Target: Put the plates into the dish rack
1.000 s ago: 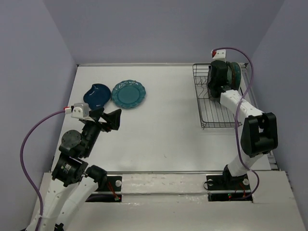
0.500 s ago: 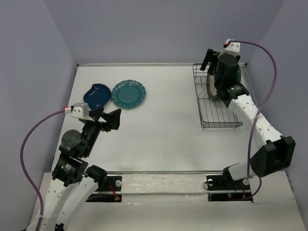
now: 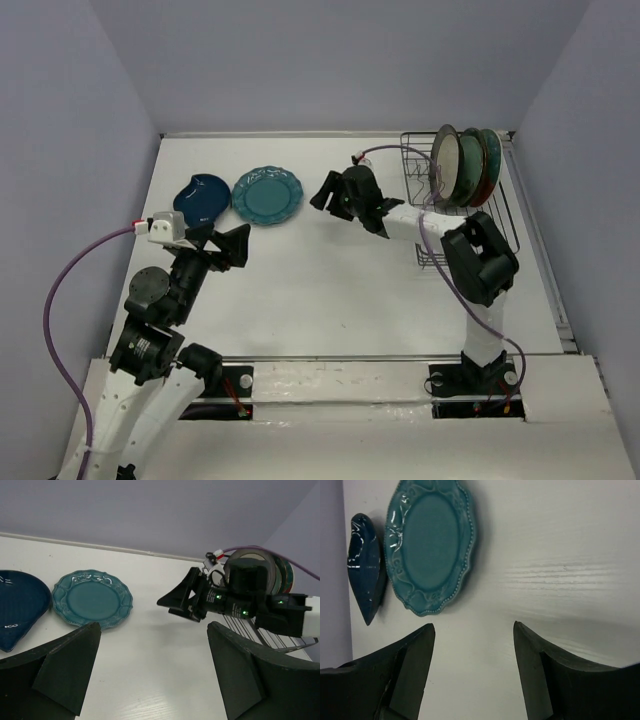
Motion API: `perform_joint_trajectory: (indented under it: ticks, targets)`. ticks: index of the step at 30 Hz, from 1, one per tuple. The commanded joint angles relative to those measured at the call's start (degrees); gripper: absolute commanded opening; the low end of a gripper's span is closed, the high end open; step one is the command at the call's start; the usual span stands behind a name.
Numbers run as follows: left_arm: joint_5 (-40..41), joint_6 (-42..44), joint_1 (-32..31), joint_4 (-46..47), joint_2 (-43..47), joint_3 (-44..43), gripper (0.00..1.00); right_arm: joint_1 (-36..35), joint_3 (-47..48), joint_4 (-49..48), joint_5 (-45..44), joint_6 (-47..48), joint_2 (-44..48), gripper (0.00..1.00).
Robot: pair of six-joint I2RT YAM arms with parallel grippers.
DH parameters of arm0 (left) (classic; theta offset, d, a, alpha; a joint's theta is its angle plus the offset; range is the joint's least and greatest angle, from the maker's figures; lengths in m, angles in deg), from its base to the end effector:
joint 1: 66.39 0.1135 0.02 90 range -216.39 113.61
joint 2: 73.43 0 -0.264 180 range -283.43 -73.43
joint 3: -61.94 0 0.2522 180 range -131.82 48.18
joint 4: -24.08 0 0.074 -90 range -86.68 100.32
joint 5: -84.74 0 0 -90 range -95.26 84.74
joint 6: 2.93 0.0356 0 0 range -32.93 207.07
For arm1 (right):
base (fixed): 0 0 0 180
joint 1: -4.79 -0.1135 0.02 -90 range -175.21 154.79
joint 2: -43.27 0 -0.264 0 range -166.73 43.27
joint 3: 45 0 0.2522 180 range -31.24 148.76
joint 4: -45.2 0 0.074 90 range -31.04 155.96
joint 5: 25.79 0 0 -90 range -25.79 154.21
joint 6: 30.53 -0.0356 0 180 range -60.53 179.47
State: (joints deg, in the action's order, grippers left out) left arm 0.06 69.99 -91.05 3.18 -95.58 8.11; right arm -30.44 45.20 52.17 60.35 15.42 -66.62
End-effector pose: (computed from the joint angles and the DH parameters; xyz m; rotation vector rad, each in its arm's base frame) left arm 0.0901 -0.0377 0.3660 0.0141 1.4047 -0.5429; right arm 0.3650 0.2548 0.2276 0.2079 2.1200 0.7829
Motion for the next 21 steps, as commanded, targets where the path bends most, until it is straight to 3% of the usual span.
perform_joint_trajectory:
  ticks: [1,16,21]
  targets:
    - [-1.19,0.21,0.32,2.57,-0.88,0.08,0.99,0.07,5.46,-9.82,5.86,-13.59,-5.94,0.70]
    - [-1.28,0.12,0.14,2.48,-0.61,0.08,0.99,0.07,17.15,-15.62,14.84,-29.41,-29.68,0.69]
    - [-1.11,0.29,0.23,2.39,-0.44,0.00,0.99,-0.46,21.72,-16.59,15.63,-33.98,-35.82,0.59]
